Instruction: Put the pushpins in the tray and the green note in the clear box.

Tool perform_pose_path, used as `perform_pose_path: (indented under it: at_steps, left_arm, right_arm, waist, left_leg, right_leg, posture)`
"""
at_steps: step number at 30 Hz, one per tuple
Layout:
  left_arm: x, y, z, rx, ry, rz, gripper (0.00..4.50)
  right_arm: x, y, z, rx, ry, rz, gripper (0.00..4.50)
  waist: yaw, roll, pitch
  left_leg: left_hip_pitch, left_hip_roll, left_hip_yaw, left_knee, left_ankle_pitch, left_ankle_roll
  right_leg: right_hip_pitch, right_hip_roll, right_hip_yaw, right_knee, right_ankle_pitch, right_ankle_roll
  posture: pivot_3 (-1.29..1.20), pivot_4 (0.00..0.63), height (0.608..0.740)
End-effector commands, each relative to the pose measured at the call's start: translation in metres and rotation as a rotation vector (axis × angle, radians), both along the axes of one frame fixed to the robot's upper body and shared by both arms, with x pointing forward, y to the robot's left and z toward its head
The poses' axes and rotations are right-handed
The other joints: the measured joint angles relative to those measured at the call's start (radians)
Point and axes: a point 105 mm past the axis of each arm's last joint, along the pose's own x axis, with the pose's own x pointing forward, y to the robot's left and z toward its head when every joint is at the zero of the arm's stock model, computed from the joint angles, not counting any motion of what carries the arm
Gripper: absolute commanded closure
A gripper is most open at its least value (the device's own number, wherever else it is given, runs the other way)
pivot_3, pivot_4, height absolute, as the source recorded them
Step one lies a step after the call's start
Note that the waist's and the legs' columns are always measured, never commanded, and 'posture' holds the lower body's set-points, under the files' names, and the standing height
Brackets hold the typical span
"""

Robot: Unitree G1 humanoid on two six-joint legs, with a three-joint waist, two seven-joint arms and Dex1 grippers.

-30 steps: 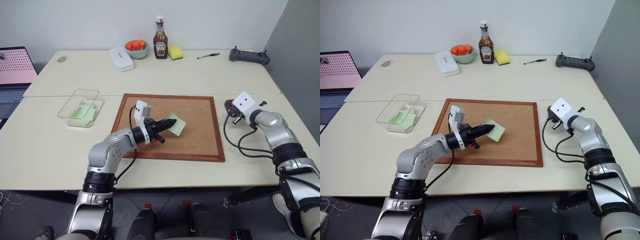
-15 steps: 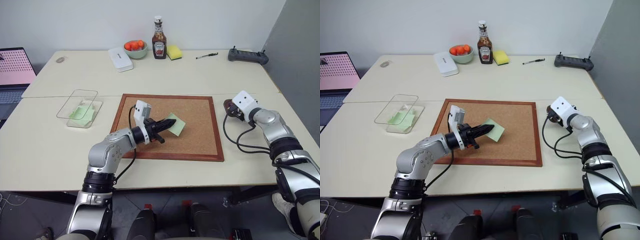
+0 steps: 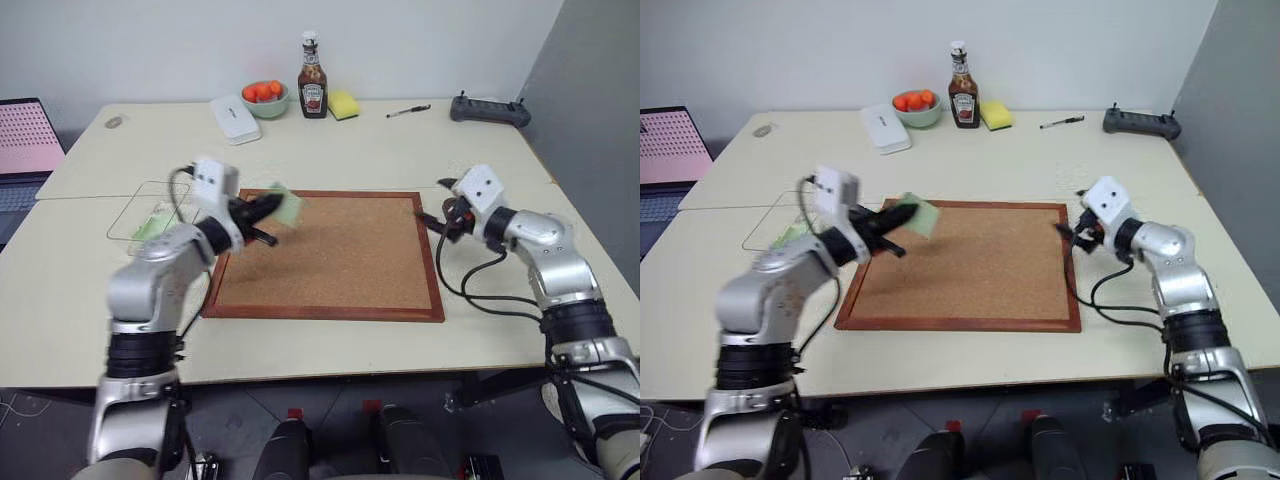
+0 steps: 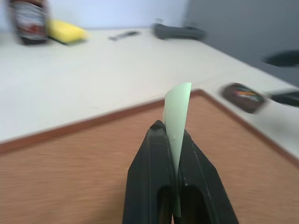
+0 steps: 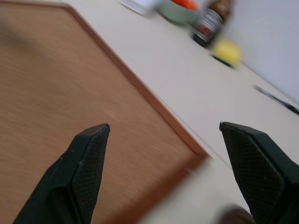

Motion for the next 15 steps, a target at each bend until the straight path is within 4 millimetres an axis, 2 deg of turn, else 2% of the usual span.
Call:
perform_pose_path:
  at_steps: [1,5,8,11,15]
  left_arm:
    - [-0.003,0.057,0.025,0.155,-0.084,0.191,4.50]
    - [-0.001,0.112,0.030,0.238,-0.078,0.376,4.50]
    - [0.004,0.140,0.028,0.261,-0.060,0.471,4.50]
    - [0.011,0.155,0.018,0.294,-0.036,0.525,4.50]
    - [0.020,0.166,0.010,0.320,-0.020,0.560,4.50]
  right_arm:
    - [-0.025,0.041,0.028,0.051,-0.031,0.197,0.51]
    - [-0.031,0.069,0.031,0.066,-0.007,0.265,0.51]
    - [-0.031,0.088,0.026,0.059,0.027,0.284,0.51]
    - [-0.034,0.103,0.020,0.046,0.049,0.307,0.51]
    - [-0.040,0.116,0.017,0.029,0.058,0.338,0.51]
  waist:
    - [0.002,0.000,0.000]
    - [0.004,0.000,0.000]
    - [0.009,0.000,0.000]
    - [0.020,0.000,0.000]
    - [0.029,-0.001,0.000]
  left_leg:
    - [0.000,0.000,0.000,0.000,0.000,0.000]
    - [0.000,0.000,-0.002,0.000,0.000,0.000]
    - [-0.001,0.000,-0.003,0.000,0.000,0.000]
    - [-0.003,0.000,-0.005,0.000,0.000,0.000]
    - [-0.006,-0.001,-0.004,0.000,0.000,0.000]
  right_leg:
    - [0.000,0.000,-0.001,0.000,0.000,0.000]
    - [0.000,0.000,-0.003,0.000,0.000,0.000]
    - [-0.001,0.000,-0.004,-0.001,0.000,0.000]
    - [-0.002,0.000,-0.005,-0.001,0.000,-0.001]
    - [-0.004,-0.002,-0.004,-0.001,0.000,-0.001]
  posture:
    - [0.00,0.150,0.740]
    - [0.00,0.150,0.740]
    - [0.00,0.150,0.740]
    - [0.00,0.150,0.740]
    - [0.00,0.150,0.740]
